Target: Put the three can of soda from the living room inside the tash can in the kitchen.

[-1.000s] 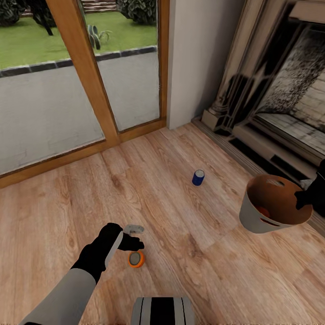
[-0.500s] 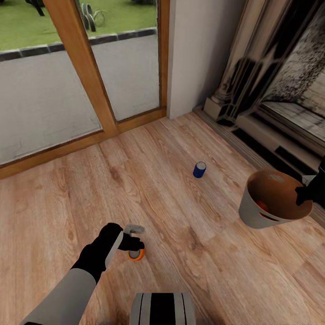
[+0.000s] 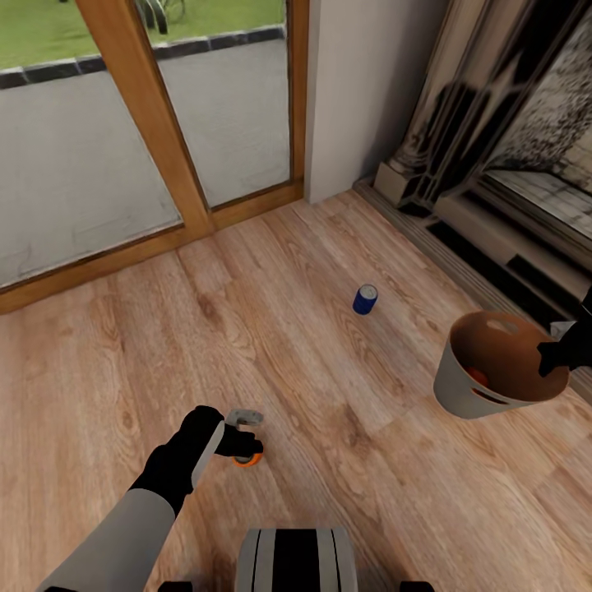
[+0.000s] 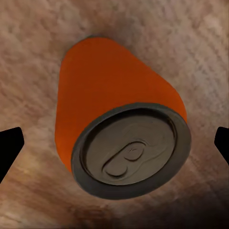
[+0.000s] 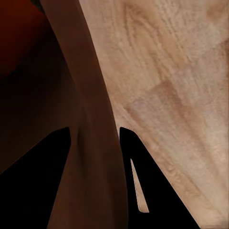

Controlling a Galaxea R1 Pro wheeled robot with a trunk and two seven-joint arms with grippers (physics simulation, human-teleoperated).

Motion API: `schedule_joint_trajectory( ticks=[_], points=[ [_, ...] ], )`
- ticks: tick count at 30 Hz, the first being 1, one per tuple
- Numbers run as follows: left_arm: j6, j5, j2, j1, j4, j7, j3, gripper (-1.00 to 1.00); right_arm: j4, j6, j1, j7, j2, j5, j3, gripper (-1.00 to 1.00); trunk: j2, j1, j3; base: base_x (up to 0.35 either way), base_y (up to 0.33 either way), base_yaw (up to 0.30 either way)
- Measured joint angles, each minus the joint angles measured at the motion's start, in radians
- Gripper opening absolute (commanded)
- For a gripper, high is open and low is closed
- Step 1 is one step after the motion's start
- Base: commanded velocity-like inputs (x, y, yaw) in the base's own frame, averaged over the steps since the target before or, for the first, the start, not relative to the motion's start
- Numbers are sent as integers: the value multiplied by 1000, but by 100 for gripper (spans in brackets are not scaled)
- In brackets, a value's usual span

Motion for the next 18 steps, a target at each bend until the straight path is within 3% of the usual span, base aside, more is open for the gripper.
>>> schedule_joint_trajectory(
  ticks=[8,18],
  points=[
    [0,0,0,0,-1,0,0,100,5,0,0,0,-1,-1,38,-100,0,1,-11,0,0,0],
    [0,0,1,0,-1,0,1,100,5,1,1,0,-1,-4,37,-100,-1,2,-19,0,0,0]
  ],
)
